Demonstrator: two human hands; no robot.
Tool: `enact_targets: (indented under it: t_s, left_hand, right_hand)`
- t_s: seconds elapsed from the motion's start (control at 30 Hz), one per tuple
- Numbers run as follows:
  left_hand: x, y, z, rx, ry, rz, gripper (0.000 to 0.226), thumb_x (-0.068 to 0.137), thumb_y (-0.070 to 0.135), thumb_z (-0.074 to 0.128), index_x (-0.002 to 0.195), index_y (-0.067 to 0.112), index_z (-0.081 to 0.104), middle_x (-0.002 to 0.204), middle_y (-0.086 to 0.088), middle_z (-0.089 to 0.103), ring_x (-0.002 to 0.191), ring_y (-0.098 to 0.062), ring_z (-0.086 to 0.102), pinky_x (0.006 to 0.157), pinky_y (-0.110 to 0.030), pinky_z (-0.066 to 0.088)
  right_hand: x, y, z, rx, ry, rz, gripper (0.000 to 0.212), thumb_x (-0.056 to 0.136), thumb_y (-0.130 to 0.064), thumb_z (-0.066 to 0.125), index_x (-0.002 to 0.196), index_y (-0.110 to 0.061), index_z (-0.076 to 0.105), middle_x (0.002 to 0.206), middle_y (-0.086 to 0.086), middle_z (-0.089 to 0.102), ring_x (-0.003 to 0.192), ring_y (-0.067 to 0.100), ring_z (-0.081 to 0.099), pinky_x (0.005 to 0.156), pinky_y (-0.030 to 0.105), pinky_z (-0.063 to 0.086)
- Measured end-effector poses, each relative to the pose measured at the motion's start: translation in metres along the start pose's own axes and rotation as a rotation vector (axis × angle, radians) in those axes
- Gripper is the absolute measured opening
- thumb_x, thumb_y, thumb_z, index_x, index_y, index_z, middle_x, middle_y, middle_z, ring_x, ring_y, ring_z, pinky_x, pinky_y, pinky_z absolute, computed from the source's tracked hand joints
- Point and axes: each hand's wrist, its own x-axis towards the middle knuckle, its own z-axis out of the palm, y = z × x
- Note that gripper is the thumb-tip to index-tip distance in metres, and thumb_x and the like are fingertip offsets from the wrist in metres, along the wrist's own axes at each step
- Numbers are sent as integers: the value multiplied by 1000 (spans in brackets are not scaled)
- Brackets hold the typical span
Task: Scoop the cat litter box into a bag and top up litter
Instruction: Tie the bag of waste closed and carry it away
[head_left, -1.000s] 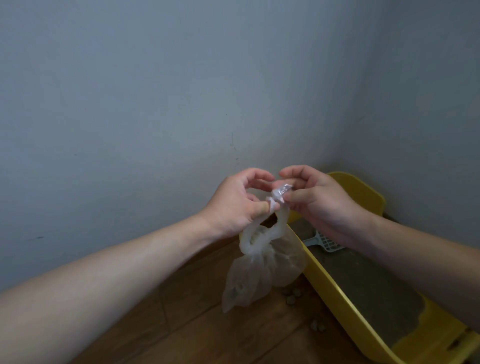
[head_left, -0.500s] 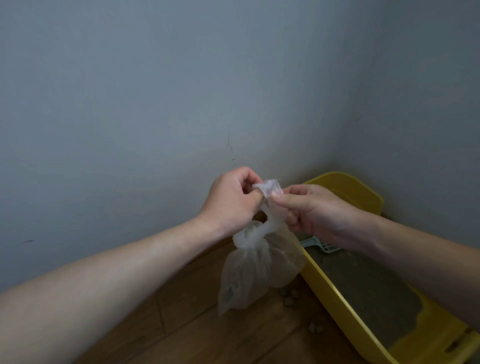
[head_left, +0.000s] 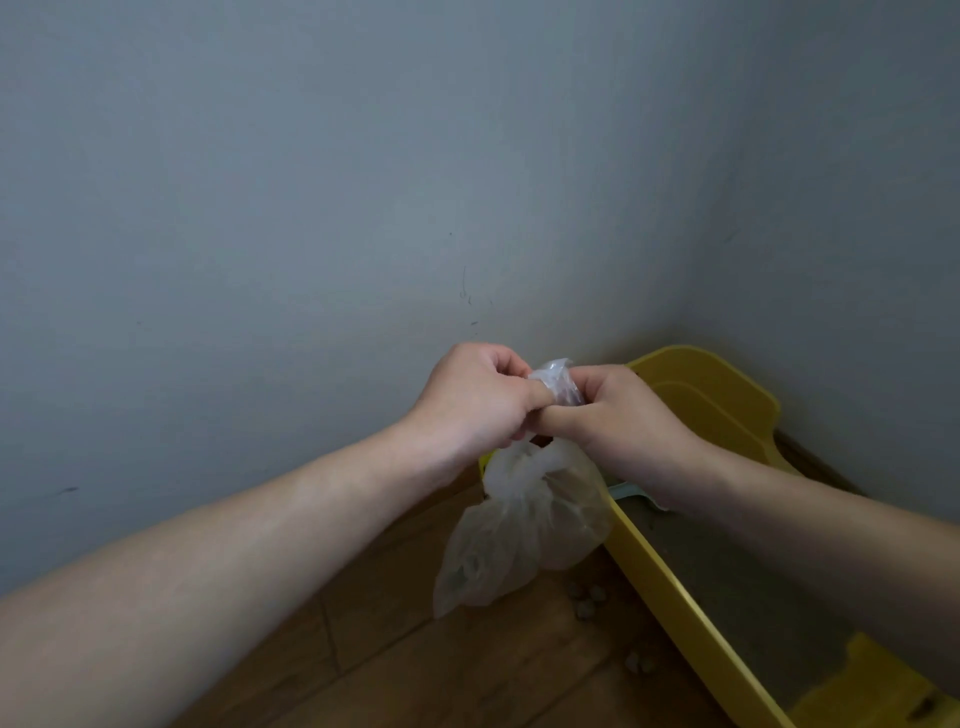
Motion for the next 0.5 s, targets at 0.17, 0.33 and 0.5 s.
enact_targets:
  t_s: [0.17,0.33,0.5]
  left_hand:
    - [2,-3,-23,-177,-146,1,24,74,11,78,95,15,68,84,-2,66,76,-14,58,65,-27,46]
    - [3,-31,-21,31,-415,153,85,62,24,89,135,29,45,130,8,57,121,-9,54,99,-26,48]
    - [-5,-11,-20,156,-362,212,90,61,40,88,137,42,39,134,11,55,124,-9,52,105,-33,45]
  right_hand:
    - [5,-11,-4,7,76,56,14,86,-17,70,73,-16,72,56,-8,61,50,2,55,47,18,41]
    - [14,-37,-10,-16,99,106,12,83,-9,65,77,-2,72,60,4,62,47,2,56,46,18,45]
    - [13,-80,-15,-50,139,119,18,81,-12,64,82,6,66,64,13,61,56,16,56,55,32,45]
